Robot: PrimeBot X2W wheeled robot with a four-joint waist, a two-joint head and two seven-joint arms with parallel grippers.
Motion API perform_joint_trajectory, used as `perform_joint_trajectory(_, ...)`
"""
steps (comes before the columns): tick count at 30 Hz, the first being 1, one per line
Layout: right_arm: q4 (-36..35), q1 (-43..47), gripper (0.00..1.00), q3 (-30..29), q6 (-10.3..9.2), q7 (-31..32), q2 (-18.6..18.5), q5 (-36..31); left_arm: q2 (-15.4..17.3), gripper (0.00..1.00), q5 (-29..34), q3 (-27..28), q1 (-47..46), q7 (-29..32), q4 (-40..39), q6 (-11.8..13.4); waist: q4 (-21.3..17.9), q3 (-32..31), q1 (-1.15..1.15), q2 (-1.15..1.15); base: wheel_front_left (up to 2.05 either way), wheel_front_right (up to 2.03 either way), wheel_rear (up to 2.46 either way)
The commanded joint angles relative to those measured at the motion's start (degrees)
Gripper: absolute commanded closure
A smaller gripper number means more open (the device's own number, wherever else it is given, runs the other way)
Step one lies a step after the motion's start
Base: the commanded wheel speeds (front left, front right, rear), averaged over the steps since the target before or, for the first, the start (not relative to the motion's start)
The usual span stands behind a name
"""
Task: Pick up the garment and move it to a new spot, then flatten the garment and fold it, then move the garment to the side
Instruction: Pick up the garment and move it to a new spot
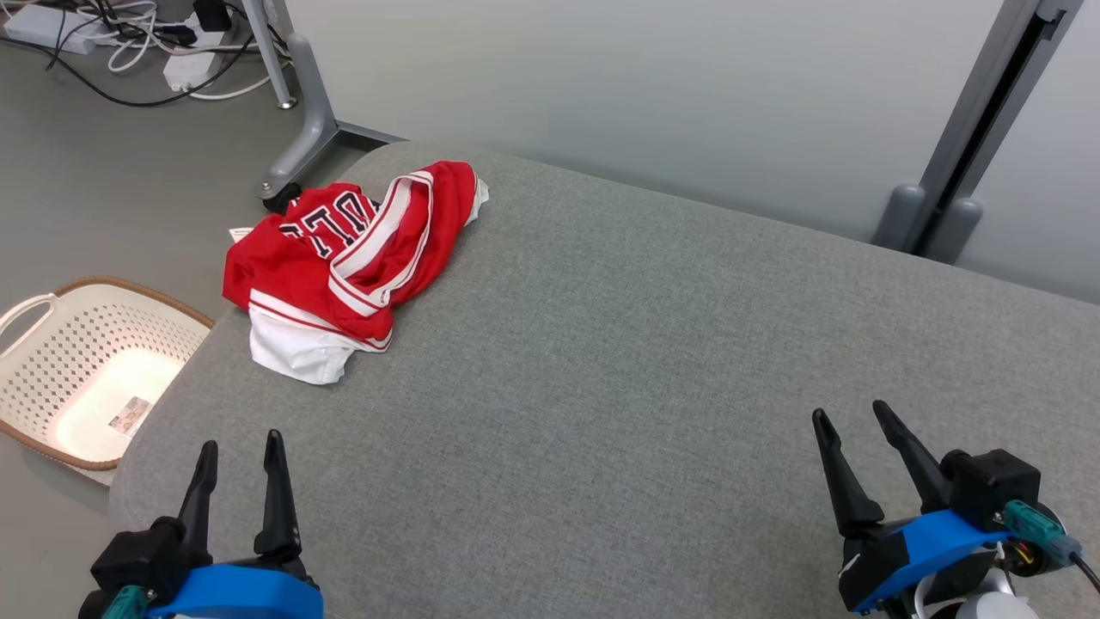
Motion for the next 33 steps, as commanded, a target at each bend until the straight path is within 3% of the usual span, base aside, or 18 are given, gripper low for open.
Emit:
perform_joint_trajectory(1,0.0,-0.2,0.00,-0.2,0.03,-0.3,0.1,0.0,0.0,0.00,-1.0,0.6,-1.3,-0.3,-0.9,-0.4,-0.1,0.1,0.00,0.00,0.00,0.00,0.00)
perform_joint_trajectory(7,-1.0,-0.8,0.00,0.4,0.03,-0.1,-0.2,0.0,2.6,0.00,-3.0,2.9,-5.0,3.1,-4.5,0.5,-1.3,1.4,0.00,0.00,0.00,0.00,0.00)
perform_joint_trajectory(13,-3.1,-2.7,0.00,2.0,0.02,-0.1,-1.6,-0.8,8.3,0.00,-4.0,4.3,-12.9,12.7,-7.4,0.9,-4.2,5.8,0.00,0.00,0.00,0.00,0.00)
perform_joint_trajectory(24,-9.3,-8.8,0.00,5.0,0.03,-4.0,-3.7,-4.7,17.5,0.00,-5.8,7.2,-27.4,25.1,4.2,2.1,-13.6,19.3,0.00,0.00,0.00,0.00,0.00)
perform_joint_trajectory(33,-12.9,-11.9,0.00,6.5,0.02,-4.0,-3.9,-5.5,22.2,0.00,-8.7,12.8,-30.9,32.4,12.7,7.5,-21.3,30.2,0.00,0.00,0.00,0.00,0.00)
